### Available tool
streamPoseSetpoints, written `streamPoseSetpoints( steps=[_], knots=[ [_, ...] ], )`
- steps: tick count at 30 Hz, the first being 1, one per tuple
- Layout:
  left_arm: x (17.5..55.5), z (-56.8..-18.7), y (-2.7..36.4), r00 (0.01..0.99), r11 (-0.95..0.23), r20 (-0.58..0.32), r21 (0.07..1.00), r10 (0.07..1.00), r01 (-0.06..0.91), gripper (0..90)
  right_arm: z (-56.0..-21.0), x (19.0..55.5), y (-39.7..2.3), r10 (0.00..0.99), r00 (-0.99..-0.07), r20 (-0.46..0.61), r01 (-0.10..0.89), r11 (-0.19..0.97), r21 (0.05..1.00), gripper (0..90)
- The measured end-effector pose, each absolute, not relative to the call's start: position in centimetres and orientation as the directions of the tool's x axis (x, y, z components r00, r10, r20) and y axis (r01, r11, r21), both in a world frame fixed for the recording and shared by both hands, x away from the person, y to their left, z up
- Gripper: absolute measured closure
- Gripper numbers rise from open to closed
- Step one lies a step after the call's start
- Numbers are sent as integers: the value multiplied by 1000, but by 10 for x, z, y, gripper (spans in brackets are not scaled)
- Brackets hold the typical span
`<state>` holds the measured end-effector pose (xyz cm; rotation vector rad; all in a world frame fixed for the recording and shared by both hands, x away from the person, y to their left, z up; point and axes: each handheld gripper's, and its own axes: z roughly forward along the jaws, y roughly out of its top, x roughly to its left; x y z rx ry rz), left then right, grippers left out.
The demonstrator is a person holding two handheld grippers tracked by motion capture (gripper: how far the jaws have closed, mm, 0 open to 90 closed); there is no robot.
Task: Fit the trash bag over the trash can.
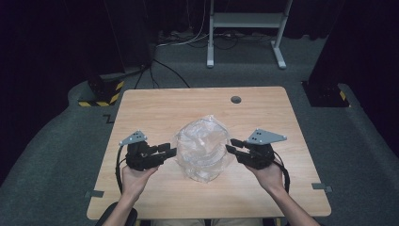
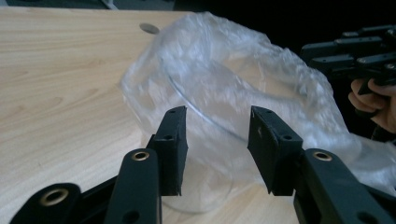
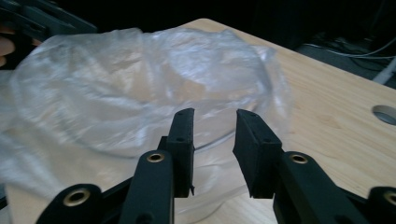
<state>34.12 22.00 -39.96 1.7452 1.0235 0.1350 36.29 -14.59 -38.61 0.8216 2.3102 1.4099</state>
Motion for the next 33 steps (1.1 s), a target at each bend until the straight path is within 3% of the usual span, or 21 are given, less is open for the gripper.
streamPoseSetpoints(
  steps=[2, 10, 20, 23, 27, 29, 33],
  knots=[
    [343, -401, 217, 631, -89, -365, 817, 685, 569, 605, -386, 360, -144, 603, -797, 35, 305, 352, 885, 652],
    [349, -400, 204, 663, -194, -298, 803, 687, 563, 898, -387, 357, -140, 574, -818, 40, 295, 357, 886, 565],
    [352, -405, 197, 673, -278, -257, 767, 694, 579, 900, -388, 341, -150, 548, -836, 40, 278, 359, 891, 558],
    [353, -409, 195, 675, -311, -234, 750, 699, 583, 900, -390, 339, -144, 541, -841, 4, 258, 395, 882, 652],
    [354, -410, 197, 663, -291, -242, 756, 708, 587, 900, -394, 336, -137, 540, -840, -61, 235, 461, 856, 859],
    [353, -408, 202, 653, -252, -257, 775, 712, 580, 896, -394, 335, -136, 538, -839, -80, 228, 482, 846, 897],
    [348, -406, 211, 632, -145, -316, 811, 707, 567, 701, -395, 335, -136, 528, -844, -93, 227, 509, 830, 900]
  ],
)
